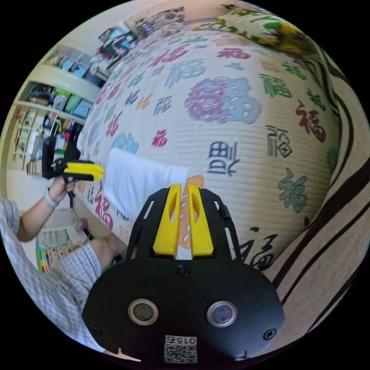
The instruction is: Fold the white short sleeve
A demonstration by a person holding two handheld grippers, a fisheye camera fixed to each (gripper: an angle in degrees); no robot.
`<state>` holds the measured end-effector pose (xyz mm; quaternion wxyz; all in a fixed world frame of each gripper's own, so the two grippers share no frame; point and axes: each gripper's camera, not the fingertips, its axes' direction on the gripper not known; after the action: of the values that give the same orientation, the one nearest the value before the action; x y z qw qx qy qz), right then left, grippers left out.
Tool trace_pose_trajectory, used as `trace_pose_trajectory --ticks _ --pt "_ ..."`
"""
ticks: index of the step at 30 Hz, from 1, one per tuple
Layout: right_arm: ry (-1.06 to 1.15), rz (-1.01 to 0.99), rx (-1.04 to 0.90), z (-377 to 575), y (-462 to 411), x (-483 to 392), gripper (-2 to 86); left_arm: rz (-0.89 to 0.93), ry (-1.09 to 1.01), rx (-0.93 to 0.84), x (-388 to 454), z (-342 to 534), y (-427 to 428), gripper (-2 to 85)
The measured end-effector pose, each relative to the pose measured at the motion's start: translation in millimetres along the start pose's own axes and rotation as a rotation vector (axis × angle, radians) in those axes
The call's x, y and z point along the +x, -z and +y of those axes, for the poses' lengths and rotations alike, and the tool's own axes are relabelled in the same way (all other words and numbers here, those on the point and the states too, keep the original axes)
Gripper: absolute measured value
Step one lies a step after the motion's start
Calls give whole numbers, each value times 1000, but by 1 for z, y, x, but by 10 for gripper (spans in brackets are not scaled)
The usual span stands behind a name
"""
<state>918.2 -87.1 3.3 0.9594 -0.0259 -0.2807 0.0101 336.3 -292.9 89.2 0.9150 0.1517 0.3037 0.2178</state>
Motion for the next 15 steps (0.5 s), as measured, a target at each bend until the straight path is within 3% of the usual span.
trace_pose_trajectory --ticks 8,15 --pt "-75 -151 -154 -45 -54 29 38 113 173 30 -49 1 5 60" --pt "-109 -95 -105 -49 -60 49 -3 115 186 53 -64 35 40 19"
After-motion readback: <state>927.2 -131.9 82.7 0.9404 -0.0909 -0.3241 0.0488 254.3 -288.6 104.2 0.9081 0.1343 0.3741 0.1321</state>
